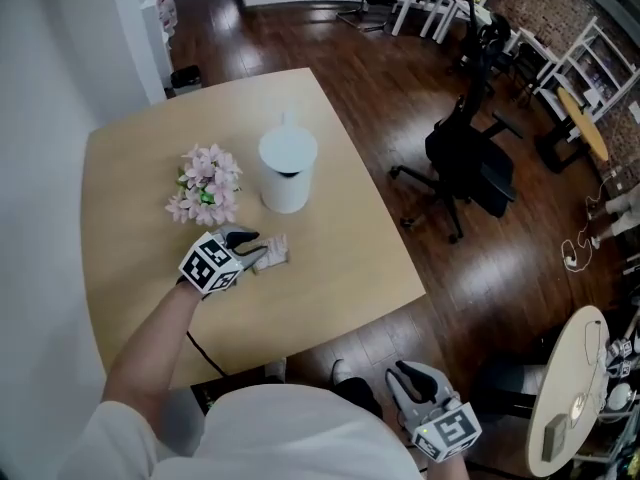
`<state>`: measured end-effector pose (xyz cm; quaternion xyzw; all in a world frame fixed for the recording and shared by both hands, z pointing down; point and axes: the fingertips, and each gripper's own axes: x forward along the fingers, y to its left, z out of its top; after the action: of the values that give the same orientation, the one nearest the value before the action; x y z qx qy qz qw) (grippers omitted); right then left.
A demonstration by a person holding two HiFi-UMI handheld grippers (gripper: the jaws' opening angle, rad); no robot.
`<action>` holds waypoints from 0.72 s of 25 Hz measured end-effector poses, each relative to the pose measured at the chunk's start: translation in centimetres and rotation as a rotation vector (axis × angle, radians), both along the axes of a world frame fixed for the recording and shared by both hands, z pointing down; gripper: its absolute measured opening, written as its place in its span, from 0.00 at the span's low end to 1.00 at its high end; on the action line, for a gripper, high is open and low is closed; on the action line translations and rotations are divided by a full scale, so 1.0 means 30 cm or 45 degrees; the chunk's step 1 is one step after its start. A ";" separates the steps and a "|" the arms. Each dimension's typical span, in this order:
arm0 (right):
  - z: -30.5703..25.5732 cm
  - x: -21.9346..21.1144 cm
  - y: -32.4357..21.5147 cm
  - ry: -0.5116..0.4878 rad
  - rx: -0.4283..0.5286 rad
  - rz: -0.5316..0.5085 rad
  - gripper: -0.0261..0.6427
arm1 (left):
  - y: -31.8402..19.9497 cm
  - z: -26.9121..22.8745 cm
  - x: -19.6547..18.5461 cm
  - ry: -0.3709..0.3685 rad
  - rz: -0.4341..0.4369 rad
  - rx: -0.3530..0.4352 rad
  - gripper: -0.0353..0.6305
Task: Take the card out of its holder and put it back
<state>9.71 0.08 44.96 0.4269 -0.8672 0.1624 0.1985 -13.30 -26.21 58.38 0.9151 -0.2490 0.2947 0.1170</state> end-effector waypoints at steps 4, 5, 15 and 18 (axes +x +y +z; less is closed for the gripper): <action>0.002 0.010 0.015 0.016 -0.018 0.080 0.16 | 0.012 0.048 0.019 0.017 0.053 -0.063 0.27; 0.004 0.006 0.019 0.019 -0.023 0.091 0.16 | 0.017 0.055 0.020 0.019 0.064 -0.073 0.26; 0.036 0.018 0.012 0.067 -0.031 0.128 0.17 | 0.017 0.068 0.028 0.026 0.113 -0.077 0.10; 0.043 0.027 0.006 0.062 -0.034 0.129 0.17 | 0.019 0.058 0.035 0.027 0.119 -0.075 0.09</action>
<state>10.51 0.27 46.24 0.4714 -0.8371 0.1732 0.2168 -12.26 -25.65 60.12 0.9249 -0.1961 0.2975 0.1325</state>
